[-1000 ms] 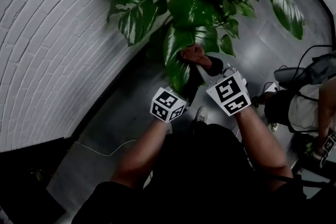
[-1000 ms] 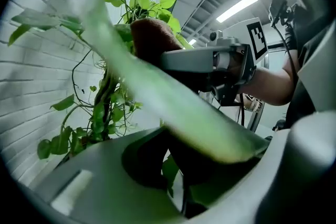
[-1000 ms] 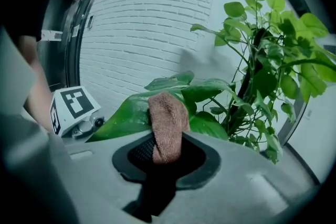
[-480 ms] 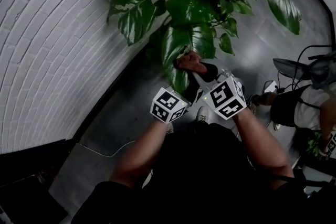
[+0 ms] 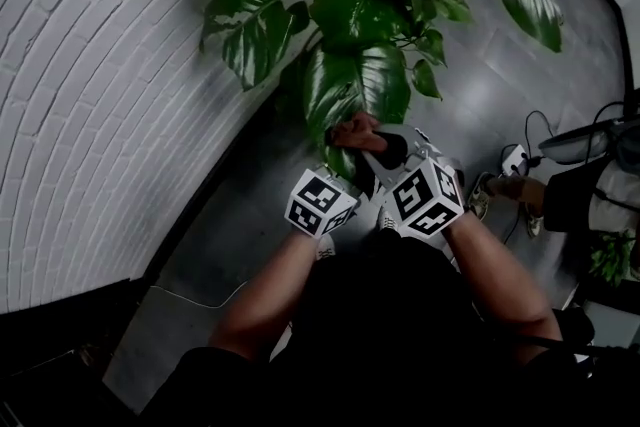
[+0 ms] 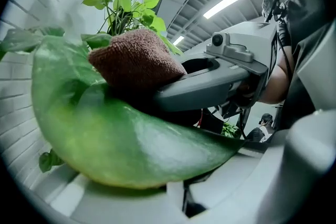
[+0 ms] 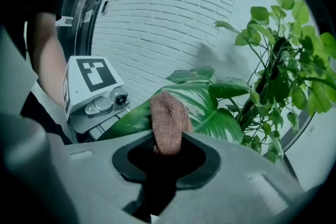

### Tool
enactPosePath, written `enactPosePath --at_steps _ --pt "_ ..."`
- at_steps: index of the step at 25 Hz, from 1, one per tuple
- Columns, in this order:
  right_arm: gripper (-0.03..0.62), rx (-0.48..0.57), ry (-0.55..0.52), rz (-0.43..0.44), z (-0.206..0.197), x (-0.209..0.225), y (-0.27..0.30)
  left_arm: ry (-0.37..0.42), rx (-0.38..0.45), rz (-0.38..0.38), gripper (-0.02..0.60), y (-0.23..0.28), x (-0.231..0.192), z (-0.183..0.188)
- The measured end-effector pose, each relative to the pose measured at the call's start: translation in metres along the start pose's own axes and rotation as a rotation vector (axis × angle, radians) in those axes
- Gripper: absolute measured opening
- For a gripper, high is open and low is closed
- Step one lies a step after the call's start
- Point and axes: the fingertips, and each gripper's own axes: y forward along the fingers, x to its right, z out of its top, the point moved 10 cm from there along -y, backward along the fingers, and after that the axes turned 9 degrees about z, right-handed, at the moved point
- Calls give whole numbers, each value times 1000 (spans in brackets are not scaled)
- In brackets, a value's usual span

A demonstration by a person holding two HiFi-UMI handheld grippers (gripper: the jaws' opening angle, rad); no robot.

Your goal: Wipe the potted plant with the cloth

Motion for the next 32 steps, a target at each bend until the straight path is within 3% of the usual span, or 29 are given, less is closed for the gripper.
enactPosePath --at_steps 17,32 --pt "69 -55 7 13 2 -47 -1 57 -45 -71 17 -20 9 -9" --pt "69 -54 99 -28 8 -84 -8 97 -67 -160 17 -50 20 -20"
